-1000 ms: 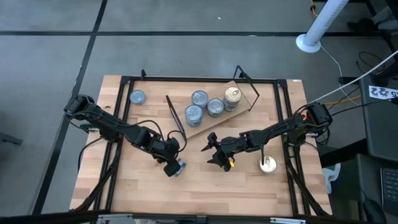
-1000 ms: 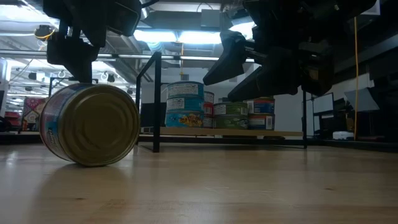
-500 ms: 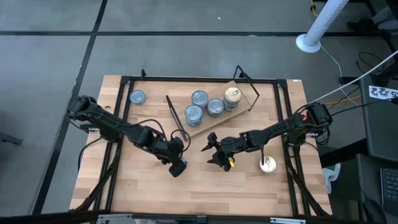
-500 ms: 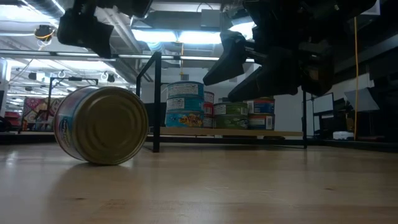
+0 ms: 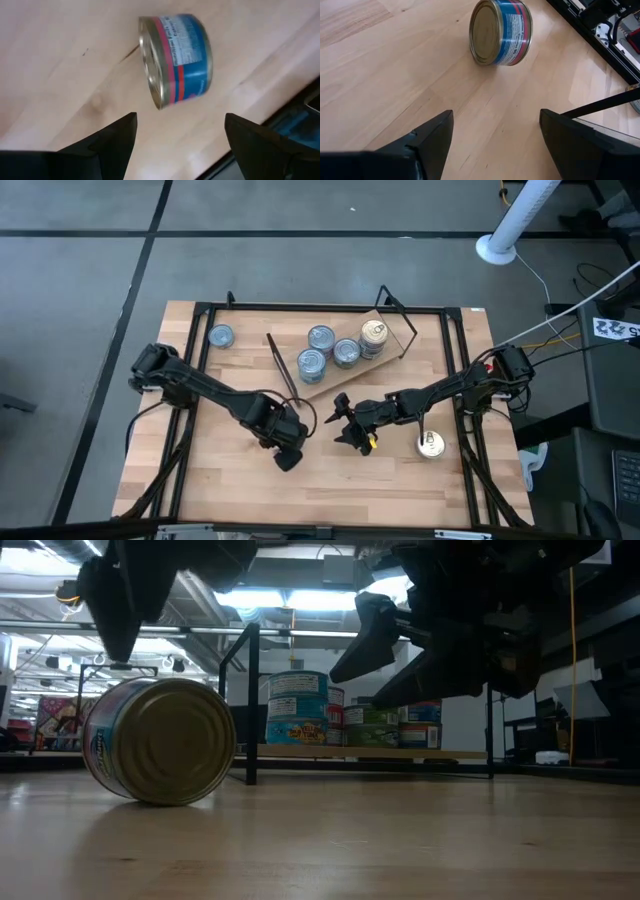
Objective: Stack canned seafood by type on shelf
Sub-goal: Stack the blue and pink tuna can on the shelf on top of the other blue and pink tuna can
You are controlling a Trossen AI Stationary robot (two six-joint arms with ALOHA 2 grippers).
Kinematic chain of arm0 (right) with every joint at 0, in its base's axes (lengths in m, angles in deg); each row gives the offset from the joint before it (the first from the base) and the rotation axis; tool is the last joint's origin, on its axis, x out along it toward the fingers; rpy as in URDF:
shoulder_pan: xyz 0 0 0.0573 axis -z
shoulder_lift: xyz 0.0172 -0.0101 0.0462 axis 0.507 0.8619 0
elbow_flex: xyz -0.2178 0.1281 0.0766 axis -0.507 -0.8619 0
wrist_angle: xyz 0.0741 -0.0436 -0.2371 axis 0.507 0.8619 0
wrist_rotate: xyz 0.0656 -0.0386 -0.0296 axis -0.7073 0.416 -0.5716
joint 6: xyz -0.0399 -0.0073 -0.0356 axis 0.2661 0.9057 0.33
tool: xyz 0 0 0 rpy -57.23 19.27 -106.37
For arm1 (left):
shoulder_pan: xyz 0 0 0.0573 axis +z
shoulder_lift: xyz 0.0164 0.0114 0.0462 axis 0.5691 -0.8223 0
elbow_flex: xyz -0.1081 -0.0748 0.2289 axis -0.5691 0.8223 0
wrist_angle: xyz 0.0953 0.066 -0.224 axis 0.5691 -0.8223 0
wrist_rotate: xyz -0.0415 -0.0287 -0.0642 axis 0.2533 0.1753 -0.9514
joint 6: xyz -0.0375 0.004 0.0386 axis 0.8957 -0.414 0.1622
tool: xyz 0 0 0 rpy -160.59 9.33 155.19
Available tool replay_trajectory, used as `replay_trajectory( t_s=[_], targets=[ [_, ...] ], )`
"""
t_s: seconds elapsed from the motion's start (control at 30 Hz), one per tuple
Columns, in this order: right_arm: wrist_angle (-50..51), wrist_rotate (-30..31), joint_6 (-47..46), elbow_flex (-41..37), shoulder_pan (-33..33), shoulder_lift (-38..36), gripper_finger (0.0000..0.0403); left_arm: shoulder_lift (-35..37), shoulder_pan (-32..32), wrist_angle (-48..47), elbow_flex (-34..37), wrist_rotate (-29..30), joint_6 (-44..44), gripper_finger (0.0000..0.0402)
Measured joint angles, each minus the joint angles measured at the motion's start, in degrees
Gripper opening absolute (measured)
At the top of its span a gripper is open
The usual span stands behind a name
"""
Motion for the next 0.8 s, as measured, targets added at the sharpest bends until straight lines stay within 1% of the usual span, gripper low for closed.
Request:
replay_trajectory(
  t_s=[0.27, 0.6, 0.8],
  targets=[
    [0.08, 0.00, 0.00, 0.00, 0.00, 0.00, 0.0294, -3.15, -0.06, 1.04, -0.04, 0.30, 0.38, 0.0294],
    [0.11, 0.01, 0.00, 0.00, 0.00, 0.00, 0.0294, -3.62, -0.42, 2.07, -0.06, 3.40, 0.87, 0.0294],
    [0.11, 0.01, 0.00, -0.02, 0.00, 0.00, 0.0294, -6.09, -1.18, 3.73, -0.09, 3.75, 0.38, 0.0294]
  ],
)
